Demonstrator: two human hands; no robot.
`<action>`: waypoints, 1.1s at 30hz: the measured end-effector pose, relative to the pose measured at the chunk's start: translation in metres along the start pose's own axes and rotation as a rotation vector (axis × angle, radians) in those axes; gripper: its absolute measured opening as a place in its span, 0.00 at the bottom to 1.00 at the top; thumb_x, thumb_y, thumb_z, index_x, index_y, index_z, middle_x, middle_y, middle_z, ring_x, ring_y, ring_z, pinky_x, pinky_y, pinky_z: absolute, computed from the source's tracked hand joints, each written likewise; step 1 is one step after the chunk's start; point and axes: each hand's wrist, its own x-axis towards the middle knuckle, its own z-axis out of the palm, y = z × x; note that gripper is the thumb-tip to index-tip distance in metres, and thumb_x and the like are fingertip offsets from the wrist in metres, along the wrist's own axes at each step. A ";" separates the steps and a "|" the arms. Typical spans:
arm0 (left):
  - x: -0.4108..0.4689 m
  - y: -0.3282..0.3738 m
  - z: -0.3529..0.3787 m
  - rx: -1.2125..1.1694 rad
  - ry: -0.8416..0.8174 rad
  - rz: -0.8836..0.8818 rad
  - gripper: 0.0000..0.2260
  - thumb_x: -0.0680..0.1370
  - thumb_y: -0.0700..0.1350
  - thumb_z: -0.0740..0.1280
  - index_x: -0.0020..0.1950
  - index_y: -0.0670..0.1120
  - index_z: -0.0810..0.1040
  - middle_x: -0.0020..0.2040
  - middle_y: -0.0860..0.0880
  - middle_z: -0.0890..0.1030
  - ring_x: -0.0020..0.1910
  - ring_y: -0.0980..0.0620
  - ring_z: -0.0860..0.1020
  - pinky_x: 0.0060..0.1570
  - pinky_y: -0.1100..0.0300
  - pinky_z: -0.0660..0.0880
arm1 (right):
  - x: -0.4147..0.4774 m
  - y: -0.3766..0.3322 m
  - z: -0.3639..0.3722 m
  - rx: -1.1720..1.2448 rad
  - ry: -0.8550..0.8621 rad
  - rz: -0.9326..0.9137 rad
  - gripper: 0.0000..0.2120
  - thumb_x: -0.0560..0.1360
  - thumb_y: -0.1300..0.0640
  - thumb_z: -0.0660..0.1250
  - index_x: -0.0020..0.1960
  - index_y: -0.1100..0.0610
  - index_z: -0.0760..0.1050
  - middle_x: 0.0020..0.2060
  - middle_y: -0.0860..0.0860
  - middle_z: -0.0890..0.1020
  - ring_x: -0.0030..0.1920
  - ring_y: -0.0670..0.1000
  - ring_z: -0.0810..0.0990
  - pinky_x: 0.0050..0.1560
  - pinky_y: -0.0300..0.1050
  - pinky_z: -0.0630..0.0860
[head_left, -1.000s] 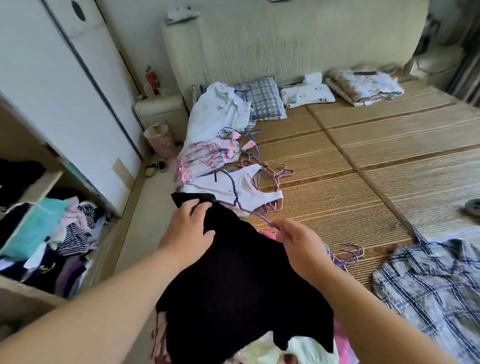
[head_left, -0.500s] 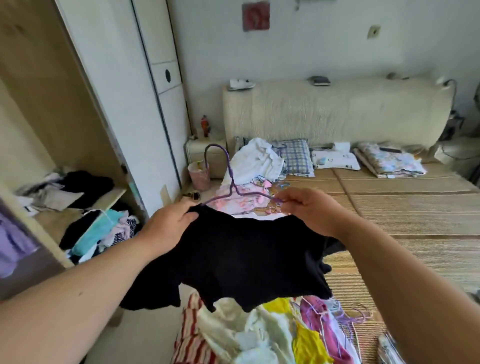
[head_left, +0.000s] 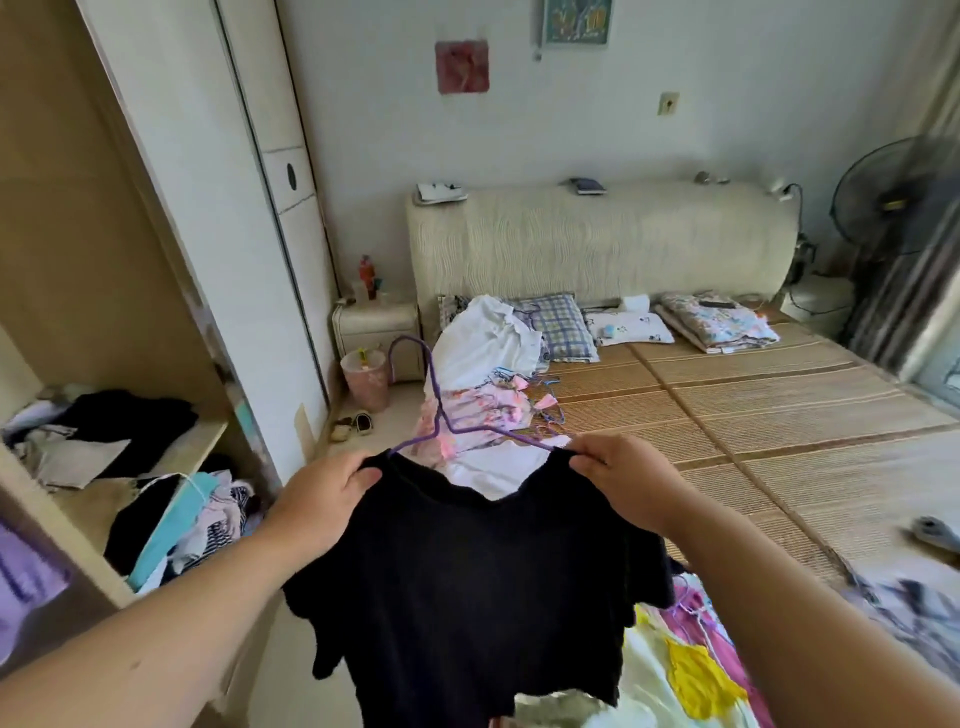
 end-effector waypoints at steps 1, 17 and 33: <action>0.001 -0.016 -0.010 -0.018 -0.007 0.015 0.07 0.80 0.48 0.62 0.53 0.49 0.77 0.44 0.52 0.80 0.46 0.50 0.77 0.41 0.56 0.68 | 0.002 -0.017 0.011 -0.006 0.005 0.001 0.09 0.77 0.53 0.62 0.54 0.47 0.79 0.41 0.39 0.76 0.46 0.46 0.75 0.41 0.37 0.64; 0.058 -0.184 -0.122 -0.030 0.047 -0.129 0.14 0.80 0.51 0.60 0.65 0.52 0.75 0.59 0.53 0.77 0.59 0.51 0.74 0.52 0.60 0.66 | 0.121 -0.150 0.138 0.037 0.087 0.045 0.07 0.77 0.54 0.62 0.51 0.51 0.78 0.42 0.49 0.80 0.44 0.52 0.76 0.37 0.42 0.65; 0.362 -0.231 -0.072 -0.007 -0.148 0.017 0.06 0.79 0.49 0.61 0.49 0.57 0.77 0.43 0.60 0.77 0.45 0.57 0.74 0.37 0.68 0.64 | 0.361 -0.084 0.162 -0.055 -0.031 0.231 0.11 0.78 0.55 0.62 0.59 0.52 0.78 0.46 0.50 0.80 0.52 0.54 0.78 0.41 0.39 0.63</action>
